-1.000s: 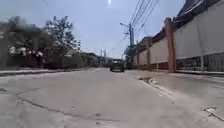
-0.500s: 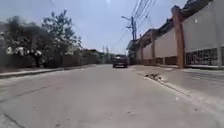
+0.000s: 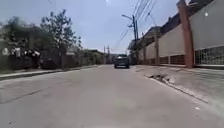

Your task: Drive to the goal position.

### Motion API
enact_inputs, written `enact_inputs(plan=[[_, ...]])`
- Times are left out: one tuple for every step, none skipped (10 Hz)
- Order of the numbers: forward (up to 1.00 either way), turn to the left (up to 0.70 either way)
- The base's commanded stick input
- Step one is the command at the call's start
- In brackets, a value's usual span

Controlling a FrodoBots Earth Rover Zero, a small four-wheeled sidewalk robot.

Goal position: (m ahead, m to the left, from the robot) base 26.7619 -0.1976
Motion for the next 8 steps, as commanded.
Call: enact_inputs(plan=[[1.00, 0.00], [1.00, 0.00], [1.00, 0.00], [1.00, 0.00], [1.00, 0.00], [1.00, 0.00], [1.00, 0.00], [1.00, 0.00]])
